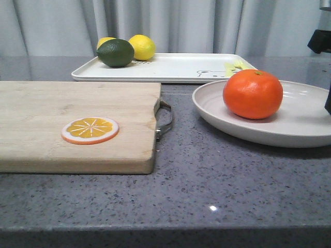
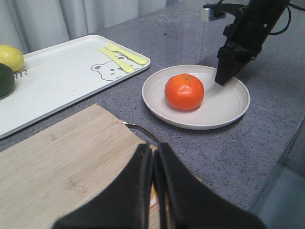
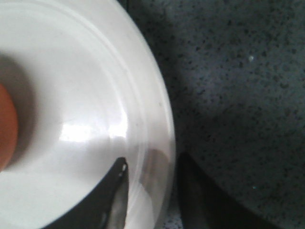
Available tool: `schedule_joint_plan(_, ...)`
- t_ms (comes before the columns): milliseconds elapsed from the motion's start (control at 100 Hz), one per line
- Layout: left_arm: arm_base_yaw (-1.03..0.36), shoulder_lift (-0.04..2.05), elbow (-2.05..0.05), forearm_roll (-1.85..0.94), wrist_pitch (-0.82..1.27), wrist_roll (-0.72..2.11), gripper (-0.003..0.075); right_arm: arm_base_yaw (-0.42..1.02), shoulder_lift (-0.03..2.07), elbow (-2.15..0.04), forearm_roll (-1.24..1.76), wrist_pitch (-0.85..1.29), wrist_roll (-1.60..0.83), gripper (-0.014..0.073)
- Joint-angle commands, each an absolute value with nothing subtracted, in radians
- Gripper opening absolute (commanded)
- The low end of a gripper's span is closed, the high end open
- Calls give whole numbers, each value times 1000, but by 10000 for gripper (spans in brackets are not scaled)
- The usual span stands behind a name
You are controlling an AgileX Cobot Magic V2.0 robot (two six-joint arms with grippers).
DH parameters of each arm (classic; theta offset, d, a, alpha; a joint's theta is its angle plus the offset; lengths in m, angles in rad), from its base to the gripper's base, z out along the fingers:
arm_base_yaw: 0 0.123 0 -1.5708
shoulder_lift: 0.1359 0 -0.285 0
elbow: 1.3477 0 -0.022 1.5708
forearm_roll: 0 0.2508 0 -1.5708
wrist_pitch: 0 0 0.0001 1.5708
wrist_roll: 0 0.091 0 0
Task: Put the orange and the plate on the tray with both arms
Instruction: 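Grip the plate rim with the right gripper and lift it, then carry the plate with the orange onto the white tray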
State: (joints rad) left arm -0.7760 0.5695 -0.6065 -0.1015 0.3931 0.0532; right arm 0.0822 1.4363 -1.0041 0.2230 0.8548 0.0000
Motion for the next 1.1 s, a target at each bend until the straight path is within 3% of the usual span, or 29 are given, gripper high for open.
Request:
schedule_joint_plan(0,-774,571,-633,-104,311,54,-20,83,1413,-1037,240,824,0,110)
schedule_joint_plan(90,-774,571,-633,-104,311,54,-20,81,1413,-1037,240,823,0,10)
schedule_joint_plan(230,-774,571,-633,-104,311,54,-20,81,1413,-1037,240,823,0,-57)
schedule_joint_plan(710,-774,571,-633,-104,311,54,-20,78,1413,-1121,289,865,18,-57)
schedule_joint_plan(1090,-774,571,-633,-111,311,54,-20,78,1467,-1322,397,892,0,-57)
